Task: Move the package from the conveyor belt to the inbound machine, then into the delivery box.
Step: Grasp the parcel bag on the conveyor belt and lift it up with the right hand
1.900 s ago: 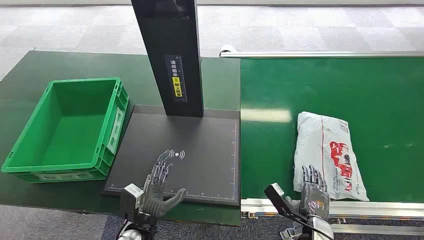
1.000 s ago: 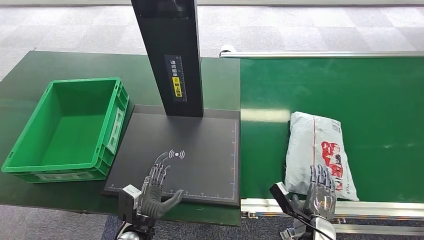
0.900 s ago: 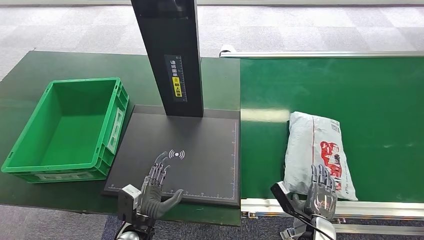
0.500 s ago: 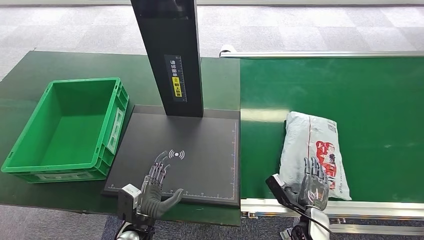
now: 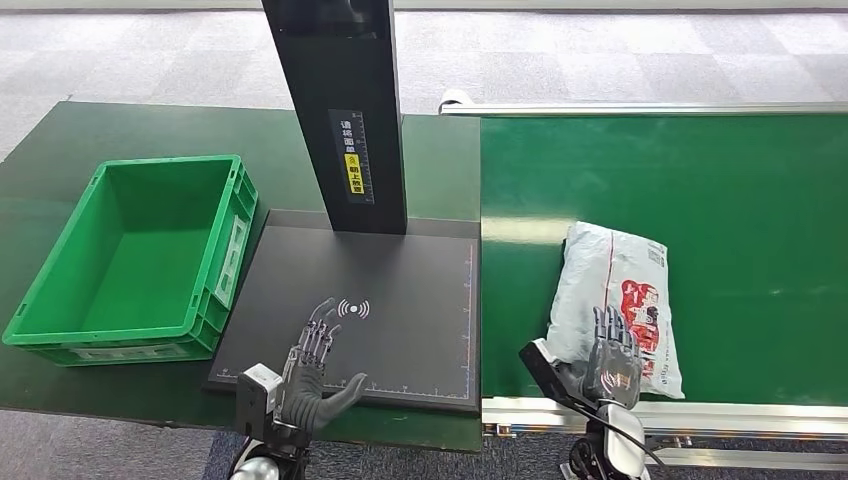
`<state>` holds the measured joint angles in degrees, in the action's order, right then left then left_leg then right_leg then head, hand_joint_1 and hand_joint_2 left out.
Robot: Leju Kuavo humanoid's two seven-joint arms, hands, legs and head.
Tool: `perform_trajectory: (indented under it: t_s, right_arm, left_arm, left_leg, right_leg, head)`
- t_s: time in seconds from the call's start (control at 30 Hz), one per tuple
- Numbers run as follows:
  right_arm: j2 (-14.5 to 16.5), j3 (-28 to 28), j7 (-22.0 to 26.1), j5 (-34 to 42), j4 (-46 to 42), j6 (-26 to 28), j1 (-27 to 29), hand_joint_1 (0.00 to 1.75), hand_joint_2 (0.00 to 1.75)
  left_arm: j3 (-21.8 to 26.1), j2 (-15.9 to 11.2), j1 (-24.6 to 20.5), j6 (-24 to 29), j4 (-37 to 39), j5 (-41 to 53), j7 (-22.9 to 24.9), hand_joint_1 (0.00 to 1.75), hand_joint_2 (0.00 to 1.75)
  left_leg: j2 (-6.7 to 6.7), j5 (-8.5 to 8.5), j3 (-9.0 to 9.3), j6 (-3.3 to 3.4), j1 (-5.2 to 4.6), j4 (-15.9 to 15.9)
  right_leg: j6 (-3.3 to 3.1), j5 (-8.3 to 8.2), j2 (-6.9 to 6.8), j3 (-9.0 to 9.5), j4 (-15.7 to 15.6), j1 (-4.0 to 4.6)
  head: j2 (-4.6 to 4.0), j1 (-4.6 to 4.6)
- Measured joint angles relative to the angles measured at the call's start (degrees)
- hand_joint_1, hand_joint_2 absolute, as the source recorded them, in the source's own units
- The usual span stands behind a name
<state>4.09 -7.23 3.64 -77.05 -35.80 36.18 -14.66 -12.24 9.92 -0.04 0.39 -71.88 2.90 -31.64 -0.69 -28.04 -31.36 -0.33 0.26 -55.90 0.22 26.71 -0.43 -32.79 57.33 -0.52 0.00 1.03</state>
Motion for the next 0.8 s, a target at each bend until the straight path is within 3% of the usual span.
perform_trajectory:
  t_s: [0.8]
  right_arm:
    - [1.6,-0.1,6.4,9.6,-2.5,-3.2,2.1,1.75,1.75]
  left_arm:
    - [-0.1,-0.3,-1.1,-0.3,1.6,0.3,0.3,0.0,1.75]
  left_leg:
    - [0.0,0.0,-0.01,0.0,0.01,0.0]
  right_leg:
    - [0.0,0.01,0.0,-0.03,0.0,0.01]
  head:
    - [0.0,0.0]
